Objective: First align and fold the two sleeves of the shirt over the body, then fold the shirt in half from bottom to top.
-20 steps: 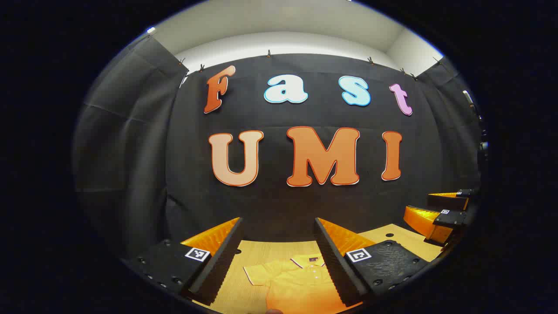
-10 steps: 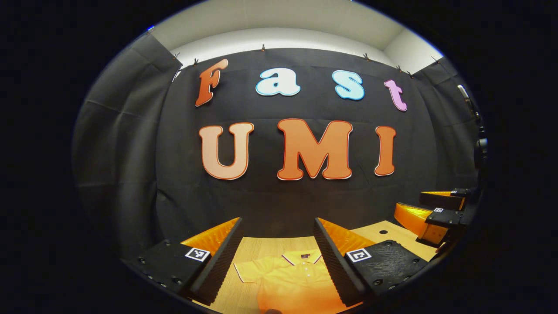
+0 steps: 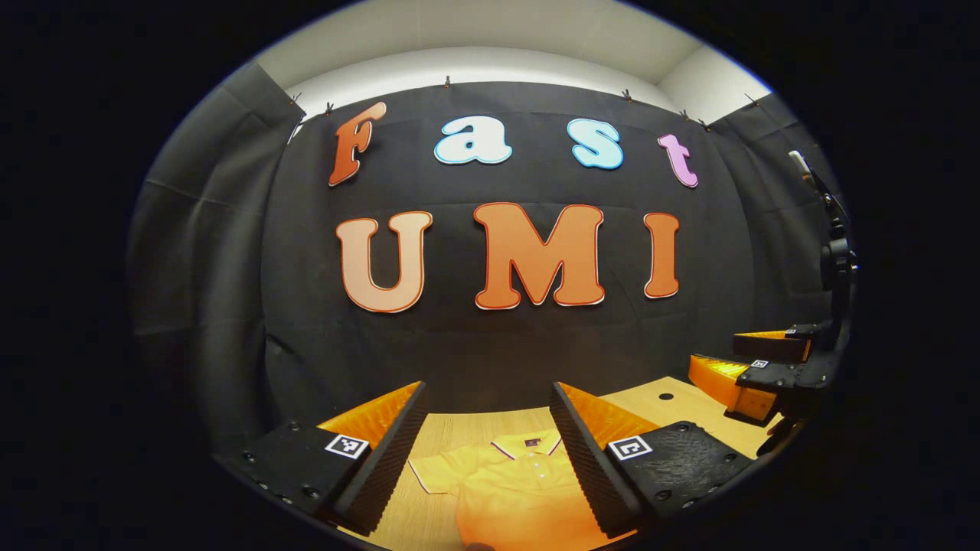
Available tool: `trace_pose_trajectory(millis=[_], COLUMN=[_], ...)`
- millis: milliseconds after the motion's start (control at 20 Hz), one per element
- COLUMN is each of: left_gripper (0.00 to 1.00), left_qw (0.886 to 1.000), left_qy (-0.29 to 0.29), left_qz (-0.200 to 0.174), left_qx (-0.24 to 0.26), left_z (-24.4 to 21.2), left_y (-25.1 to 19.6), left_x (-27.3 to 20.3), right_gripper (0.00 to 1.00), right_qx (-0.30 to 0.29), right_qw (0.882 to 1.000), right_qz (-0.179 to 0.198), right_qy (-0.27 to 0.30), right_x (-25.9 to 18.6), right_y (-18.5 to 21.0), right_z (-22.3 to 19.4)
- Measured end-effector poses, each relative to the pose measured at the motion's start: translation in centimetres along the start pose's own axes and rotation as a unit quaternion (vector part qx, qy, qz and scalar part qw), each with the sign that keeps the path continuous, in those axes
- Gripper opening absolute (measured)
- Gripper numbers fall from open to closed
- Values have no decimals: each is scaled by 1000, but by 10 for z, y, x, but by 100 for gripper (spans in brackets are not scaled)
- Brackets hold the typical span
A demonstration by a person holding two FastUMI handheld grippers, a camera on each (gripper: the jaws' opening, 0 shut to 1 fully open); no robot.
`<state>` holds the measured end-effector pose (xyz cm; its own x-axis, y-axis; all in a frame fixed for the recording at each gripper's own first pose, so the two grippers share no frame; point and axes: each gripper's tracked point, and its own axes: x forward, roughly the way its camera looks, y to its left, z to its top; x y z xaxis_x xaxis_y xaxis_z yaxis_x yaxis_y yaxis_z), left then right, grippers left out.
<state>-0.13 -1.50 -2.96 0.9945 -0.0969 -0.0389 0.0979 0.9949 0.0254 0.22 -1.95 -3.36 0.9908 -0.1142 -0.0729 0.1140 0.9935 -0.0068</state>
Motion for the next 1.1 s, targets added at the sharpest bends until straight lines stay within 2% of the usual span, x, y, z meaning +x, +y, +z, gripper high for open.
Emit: trace_pose_trajectory(millis=[300,400,550,900,1100], left_gripper=[98,98,97,97,97], left_qw=[1000,1000,1000,997,996], left_qy=[5,9,10,19,38], left_qz=[-8,-8,-2,58,72], left_qx=[8,14,21,43,42], left_z=[-4,-7,-12,-12,-23], left_y=[19,27,39,50,34], left_x=[-18,-25,-35,-26,-13], right_gripper=[99,99,99,99,99], right_qx=[15,24,-7,-29,-18], right_qw=[999,999,998,995,987], right_qz=[-35,-36,-51,-12,-10], right_qy=[19,17,32,90,158], right_x=[19,23,31,74,107], right_y=[-17,-16,-24,-28,-48], right_z=[-11,-12,-30,-75,-114])
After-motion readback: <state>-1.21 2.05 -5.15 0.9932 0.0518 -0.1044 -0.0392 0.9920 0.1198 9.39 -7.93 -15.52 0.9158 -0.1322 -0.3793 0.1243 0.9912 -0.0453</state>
